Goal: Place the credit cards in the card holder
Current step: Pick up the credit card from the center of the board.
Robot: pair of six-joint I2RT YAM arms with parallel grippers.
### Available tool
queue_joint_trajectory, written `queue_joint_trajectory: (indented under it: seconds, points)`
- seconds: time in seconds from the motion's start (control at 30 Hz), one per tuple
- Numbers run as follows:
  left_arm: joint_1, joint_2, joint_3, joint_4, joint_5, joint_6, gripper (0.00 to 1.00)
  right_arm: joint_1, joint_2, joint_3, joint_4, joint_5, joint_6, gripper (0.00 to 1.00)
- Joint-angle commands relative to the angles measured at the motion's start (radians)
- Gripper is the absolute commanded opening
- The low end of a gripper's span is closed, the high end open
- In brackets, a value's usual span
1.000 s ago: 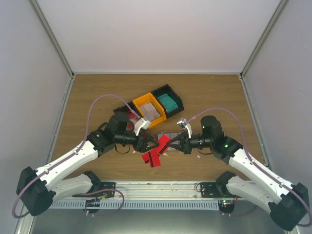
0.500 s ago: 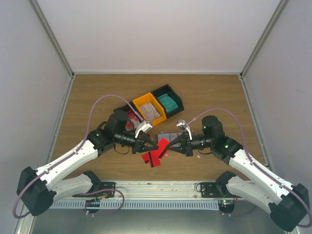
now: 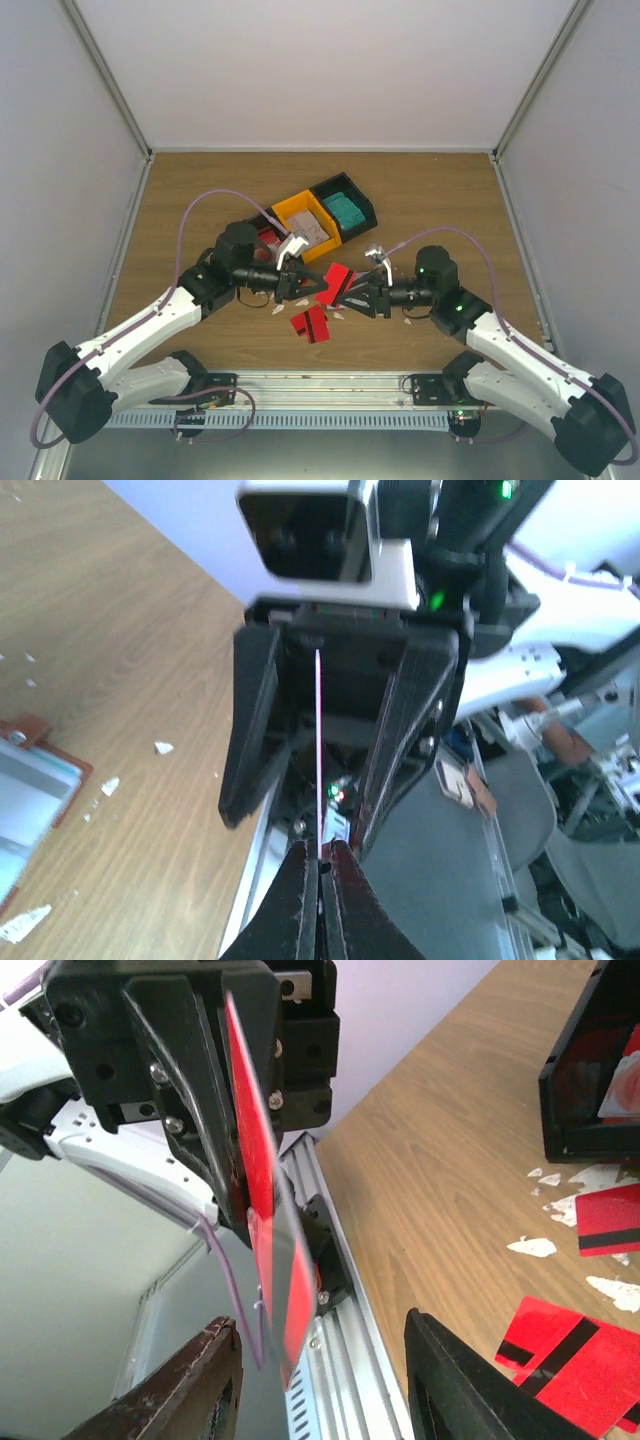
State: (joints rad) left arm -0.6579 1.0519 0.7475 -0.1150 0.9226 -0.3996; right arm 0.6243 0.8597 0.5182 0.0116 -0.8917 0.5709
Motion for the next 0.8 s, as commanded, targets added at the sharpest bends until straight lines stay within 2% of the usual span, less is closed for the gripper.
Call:
queue_joint_trajectory:
  seconds: [0.0, 0.1, 0.17, 0.27, 0.33, 0.47, 0.53, 0.77]
  points:
    - [0.015, -0.002, -0.029, 0.233, -0.097, -0.191, 0.0, -0.003, -0.005, -0.07, 0.292, 0.056, 0.171, 0.45]
    - [0.015, -0.001, -0.05, 0.317, -0.116, -0.276, 0.0, -0.003, 0.015, -0.083, 0.364, 0.095, 0.207, 0.43]
    - [0.017, 0.001, -0.051, 0.31, -0.163, -0.301, 0.0, -0.004, 0.021, -0.074, 0.354, 0.127, 0.207, 0.42]
    - [0.017, -0.001, -0.053, 0.221, -0.316, -0.325, 0.0, -0.004, 0.007, -0.044, 0.202, 0.283, 0.178, 0.49]
    - [0.018, 0.01, -0.07, 0.175, -0.415, -0.345, 0.0, -0.005, 0.007, -0.012, 0.053, 0.465, 0.152, 0.53]
    - [0.012, 0.085, -0.134, 0.24, -0.486, -0.394, 0.0, -0.004, 0.059, 0.049, -0.264, 0.82, 0.16, 0.56]
    - [-0.003, 0.153, -0.155, 0.307, -0.498, -0.416, 0.0, -0.004, 0.111, 0.078, -0.373, 0.932, 0.161, 0.57]
    - [-0.101, 0.427, -0.128, 0.474, -0.616, -0.492, 0.0, 0.009, 0.382, 0.15, -0.518, 1.021, 0.137, 0.57]
